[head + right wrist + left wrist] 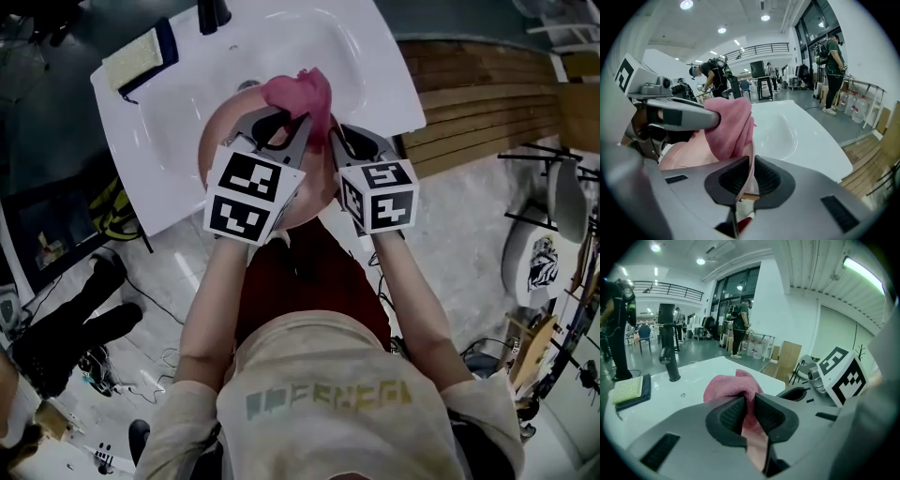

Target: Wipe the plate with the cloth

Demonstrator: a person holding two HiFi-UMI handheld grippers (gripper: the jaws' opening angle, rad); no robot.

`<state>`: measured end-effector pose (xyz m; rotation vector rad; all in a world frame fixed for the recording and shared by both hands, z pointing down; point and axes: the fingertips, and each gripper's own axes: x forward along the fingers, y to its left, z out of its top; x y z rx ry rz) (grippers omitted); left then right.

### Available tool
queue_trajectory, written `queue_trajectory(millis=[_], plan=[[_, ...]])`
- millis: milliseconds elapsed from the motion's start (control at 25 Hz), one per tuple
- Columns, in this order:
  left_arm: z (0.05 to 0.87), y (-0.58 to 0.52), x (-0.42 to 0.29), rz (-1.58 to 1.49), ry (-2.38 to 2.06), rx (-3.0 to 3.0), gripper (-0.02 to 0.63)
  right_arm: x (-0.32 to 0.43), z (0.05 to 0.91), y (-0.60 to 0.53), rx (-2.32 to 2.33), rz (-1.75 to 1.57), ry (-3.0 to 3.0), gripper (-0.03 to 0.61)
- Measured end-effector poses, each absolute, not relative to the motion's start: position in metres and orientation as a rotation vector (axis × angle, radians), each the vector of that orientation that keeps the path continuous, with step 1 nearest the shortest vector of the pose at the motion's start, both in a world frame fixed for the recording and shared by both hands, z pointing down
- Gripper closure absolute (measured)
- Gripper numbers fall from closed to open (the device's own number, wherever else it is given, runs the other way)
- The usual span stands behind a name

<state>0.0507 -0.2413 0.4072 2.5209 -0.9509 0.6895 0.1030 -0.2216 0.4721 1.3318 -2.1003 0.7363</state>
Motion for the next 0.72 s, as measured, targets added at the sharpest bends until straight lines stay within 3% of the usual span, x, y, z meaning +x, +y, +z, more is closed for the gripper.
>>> queue_trajectory(millis=[720], plan=[[0.456,-0.254,0.038,0.923,-0.945,2.392,0.554,0.105,0.473,-0.228,1.332,0.724,-2.103,0.518]])
